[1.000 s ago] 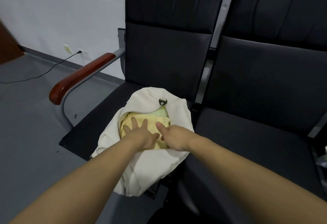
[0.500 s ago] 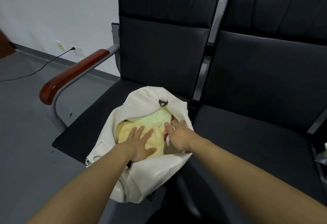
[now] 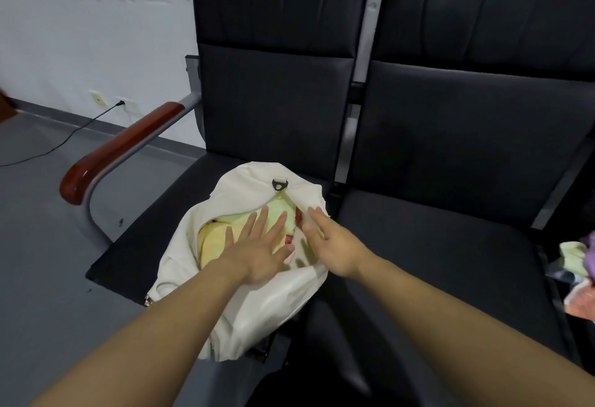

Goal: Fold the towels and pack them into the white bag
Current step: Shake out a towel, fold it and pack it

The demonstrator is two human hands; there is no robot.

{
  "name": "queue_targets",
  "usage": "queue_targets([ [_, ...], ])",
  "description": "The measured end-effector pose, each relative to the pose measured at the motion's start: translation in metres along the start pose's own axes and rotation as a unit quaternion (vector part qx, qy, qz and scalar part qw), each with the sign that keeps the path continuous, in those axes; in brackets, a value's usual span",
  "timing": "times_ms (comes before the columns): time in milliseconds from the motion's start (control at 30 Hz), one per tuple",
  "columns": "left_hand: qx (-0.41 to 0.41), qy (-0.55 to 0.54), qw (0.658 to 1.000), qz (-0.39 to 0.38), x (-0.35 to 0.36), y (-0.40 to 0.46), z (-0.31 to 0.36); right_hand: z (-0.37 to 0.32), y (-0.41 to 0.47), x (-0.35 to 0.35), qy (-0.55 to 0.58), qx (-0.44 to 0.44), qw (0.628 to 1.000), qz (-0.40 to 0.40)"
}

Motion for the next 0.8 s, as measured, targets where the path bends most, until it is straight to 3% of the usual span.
queue_targets([
  [167,0.052,-0.016,0.996,0.064,-0.012,0.005,0.059,0.038,-0.030,-0.038,-0.144,-0.050,0.984,0.096],
  [300,0.094,0.011,0.994,0.057,0.000,0.015,0.126,0.108,-0.073,-0.087,-0.220,0.046,0.965,0.132],
  [567,0.201,0.046,0.978,-0.027,0.062,0.055,0.294,0.262,-0.181,-0.165,-0.283,0.200,0.922,0.174],
  [800,0.271,0.061,0.960,-0.030,0.091,0.099,0.431,0.374,-0.234,-0.240,-0.259,0.303,0.889,0.224],
])
Point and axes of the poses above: each hand's wrist, its own y-axis towards the middle knuckle, its own x-axis out of the palm, z = x × y, the point moved 1 cm from there along y, towards the middle knuckle, and after that the axes turned 11 degrees about x, right-handed, at the moved point
